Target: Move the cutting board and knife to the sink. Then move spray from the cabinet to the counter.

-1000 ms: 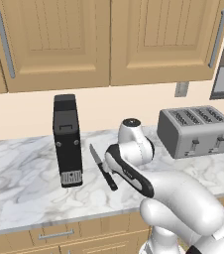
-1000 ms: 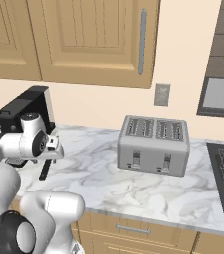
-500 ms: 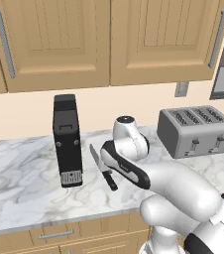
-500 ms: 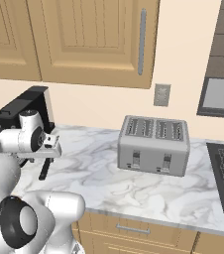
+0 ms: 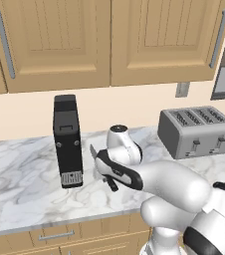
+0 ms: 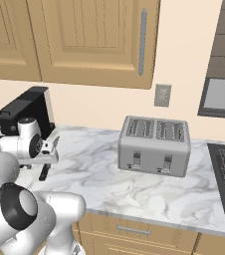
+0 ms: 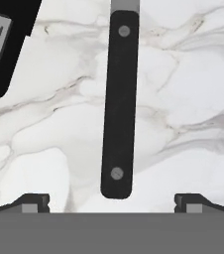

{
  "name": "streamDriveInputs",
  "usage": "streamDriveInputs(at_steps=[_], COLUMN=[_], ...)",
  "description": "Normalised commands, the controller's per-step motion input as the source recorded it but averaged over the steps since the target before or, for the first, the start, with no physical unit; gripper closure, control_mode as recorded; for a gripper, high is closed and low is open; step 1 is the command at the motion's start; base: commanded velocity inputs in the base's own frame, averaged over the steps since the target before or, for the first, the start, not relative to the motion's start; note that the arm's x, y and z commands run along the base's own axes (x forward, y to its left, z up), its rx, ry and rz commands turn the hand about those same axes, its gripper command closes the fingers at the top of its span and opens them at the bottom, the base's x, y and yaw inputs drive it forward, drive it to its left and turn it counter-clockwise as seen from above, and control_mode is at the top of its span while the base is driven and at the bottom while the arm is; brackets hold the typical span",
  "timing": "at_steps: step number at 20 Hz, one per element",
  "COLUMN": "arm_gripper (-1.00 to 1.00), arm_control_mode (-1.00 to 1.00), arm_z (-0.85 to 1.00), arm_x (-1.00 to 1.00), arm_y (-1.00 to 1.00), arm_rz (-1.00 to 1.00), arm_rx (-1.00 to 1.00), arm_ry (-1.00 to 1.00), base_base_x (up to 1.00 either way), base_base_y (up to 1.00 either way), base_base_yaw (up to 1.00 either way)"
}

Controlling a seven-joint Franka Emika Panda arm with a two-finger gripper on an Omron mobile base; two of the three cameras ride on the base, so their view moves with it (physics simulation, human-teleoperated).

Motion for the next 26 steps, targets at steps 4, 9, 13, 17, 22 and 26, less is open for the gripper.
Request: streamDriveInputs(at_steps=[4,9,13,17,22,26], arm_gripper=[-1.0,-1.0,-1.0,-1.0,-1.0,-1.0], arm_control_mode=[-1.0,-1.0,-1.0,-1.0,-1.0,-1.0], arm_z=[-0.16,-0.05,-0.07,-0.13,-0.21,-0.29], arm_x=[0.05,0.18,0.21,0.18,0.09,0.11], arm_y=[0.08,0.0,0.0,0.0,0.0,0.0], arm_rz=[0.0,0.0,0.0,0.0,0.0,0.0], arm_rx=[0.0,0.0,0.0,0.0,0.0,0.0], arm_ry=[0.0,0.0,0.0,0.01,0.01,0.01], base_base_x=[0.0,0.0,0.0,0.0,0.0,0.0], base_base_y=[0.0,0.0,0.0,0.0,0.0,0.0], base_base_yaw=[0.0,0.0,0.0,0.0,0.0,0.0])
